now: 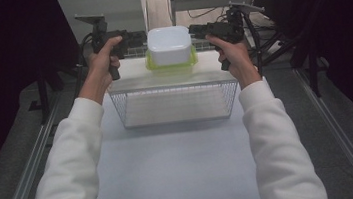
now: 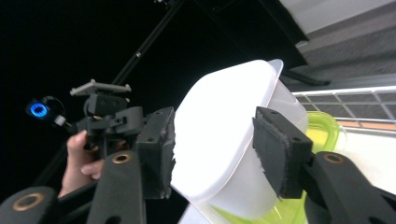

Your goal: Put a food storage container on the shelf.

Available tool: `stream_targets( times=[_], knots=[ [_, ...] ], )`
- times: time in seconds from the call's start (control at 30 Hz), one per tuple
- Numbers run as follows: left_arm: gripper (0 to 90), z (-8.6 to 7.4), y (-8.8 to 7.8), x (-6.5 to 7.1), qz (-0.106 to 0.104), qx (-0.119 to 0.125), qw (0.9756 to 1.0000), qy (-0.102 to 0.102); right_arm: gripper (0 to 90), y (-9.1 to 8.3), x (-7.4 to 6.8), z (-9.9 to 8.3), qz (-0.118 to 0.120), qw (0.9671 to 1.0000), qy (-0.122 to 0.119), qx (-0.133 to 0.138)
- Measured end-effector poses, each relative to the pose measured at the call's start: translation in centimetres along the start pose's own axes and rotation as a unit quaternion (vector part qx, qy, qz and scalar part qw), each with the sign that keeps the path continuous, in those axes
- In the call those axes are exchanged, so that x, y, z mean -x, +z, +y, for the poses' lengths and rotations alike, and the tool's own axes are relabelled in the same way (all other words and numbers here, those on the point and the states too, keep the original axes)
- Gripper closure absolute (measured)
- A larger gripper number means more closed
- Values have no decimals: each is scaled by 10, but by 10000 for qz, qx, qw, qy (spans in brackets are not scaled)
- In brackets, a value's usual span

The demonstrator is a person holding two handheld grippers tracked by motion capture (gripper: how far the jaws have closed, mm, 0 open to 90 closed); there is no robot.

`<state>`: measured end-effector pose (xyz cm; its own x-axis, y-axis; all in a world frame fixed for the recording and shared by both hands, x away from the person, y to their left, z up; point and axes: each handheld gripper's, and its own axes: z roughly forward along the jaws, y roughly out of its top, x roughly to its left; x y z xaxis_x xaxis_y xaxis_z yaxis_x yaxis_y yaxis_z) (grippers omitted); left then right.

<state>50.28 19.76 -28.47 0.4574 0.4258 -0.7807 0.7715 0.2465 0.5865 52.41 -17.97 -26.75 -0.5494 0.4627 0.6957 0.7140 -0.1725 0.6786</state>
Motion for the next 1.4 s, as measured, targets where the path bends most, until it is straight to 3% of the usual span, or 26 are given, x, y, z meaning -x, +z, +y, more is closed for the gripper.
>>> stream_targets(
  times=[0.1, 0.2, 0.27, 0.33, 0.47, 0.6, 0.73, 0.83, 1.03, 1.1, 1.27, 1.4],
  knots=[
    [452, -5, -8, 6, 35, 34, 10000, 75, 417, -11, -11, -3, -145, 9989, -434, -95],
    [404, -13, -17, 20, 426, 16, 9983, 408, 387, -20, -21, -8, -107, 9972, -723, -161],
    [393, -20, -24, 28, 365, 53, 9980, 507, 370, -27, -25, -13, -107, 9956, -897, -236],
    [387, -28, -30, 35, 470, 81, 9963, 708, 364, -33, -28, -18, -136, 9943, -1022, -272],
    [375, -49, -43, 44, 561, 52, 9932, 1020, 361, -44, -30, -35, -293, 9890, -1370, -477],
    [357, -73, -53, 45, 704, -122, 9905, 1179, 359, -54, -31, -55, -400, 9838, -1618, -663],
    [352, -96, -63, 49, 911, -238, 9844, 1487, 359, -68, -34, -75, -729, 9744, -1930, -893],
    [351, -116, -68, 48, 1014, -335, 9796, 1703, 358, -77, -35, -95, -980, 9642, -2215, -1083],
    [353, -159, -72, 36, 1177, -535, 9712, 2002, 350, -86, -28, -135, -1116, 9551, -2434, -1266],
    [352, -172, -73, 31, 1271, -602, 9671, 2120, 350, -89, -24, -144, -1104, 9553, -2427, -1274],
    [339, -204, -74, 19, 1393, -767, 9614, 2245, 342, -95, -10, -171, -1153, 9541, -2390, -1386],
    [328, -226, -76, 6, 1445, -837, 9604, 2230, 330, -99, 3, -193, -1205, 9525, -2348, -1518]
  ],
)
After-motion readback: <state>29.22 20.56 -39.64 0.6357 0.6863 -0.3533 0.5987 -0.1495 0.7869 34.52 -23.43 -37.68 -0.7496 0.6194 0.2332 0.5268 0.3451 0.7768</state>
